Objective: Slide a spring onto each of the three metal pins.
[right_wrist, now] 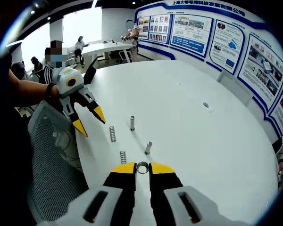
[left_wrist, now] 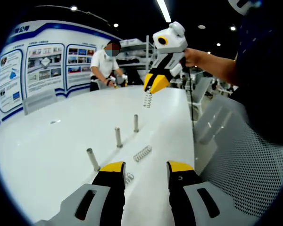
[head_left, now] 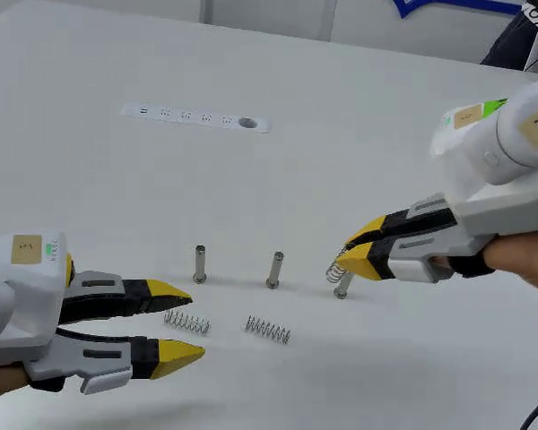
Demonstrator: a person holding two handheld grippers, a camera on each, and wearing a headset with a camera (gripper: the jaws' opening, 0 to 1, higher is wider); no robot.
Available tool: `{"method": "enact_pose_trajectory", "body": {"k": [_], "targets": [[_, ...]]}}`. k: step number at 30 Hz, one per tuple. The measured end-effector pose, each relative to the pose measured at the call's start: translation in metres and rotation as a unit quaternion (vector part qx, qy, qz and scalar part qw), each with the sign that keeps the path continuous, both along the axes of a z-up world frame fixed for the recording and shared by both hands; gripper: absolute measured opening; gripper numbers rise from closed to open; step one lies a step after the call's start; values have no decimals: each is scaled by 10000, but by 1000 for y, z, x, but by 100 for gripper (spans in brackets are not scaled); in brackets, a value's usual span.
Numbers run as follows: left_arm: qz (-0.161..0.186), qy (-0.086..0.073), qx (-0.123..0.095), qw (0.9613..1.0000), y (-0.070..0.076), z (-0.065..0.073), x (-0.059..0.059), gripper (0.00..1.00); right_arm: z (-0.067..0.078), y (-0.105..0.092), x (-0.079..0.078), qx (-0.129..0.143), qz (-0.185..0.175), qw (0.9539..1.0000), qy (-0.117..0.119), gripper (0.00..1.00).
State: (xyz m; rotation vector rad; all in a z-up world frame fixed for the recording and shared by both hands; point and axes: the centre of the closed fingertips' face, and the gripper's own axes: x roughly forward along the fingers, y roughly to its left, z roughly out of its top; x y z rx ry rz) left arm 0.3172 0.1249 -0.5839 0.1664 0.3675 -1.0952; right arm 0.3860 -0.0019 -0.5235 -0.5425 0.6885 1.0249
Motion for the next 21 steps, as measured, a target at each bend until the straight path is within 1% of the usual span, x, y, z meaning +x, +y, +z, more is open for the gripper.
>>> {"method": "enact_pose_trajectory", "body": {"k": [3,5,8,11,15,19,21], "targets": [[103,-4,-28,9999,4,0,1,38,-4,-11,12,-182,-158,9997,-95,11],[162,8,-32,9999,6,0,1,39,-10,-17,20,-285,-262,9992,-116,11],[205,32,-35,9998,8,-2,1,40,-17,-21,29,-382,-348,9985,-158,11],[247,64,-32,9997,10,-4,1,40,-26,-24,38,-469,-428,9979,-124,11],[274,72,-45,9996,11,-5,1,40,-31,-23,41,-435,-479,9979,-21,11],[297,74,-48,9995,13,-5,1,40,-38,-22,43,-509,-464,9976,40,11],[309,82,-52,9995,13,-6,2,40,-41,-22,44,-497,-464,9976,95,11]]}}
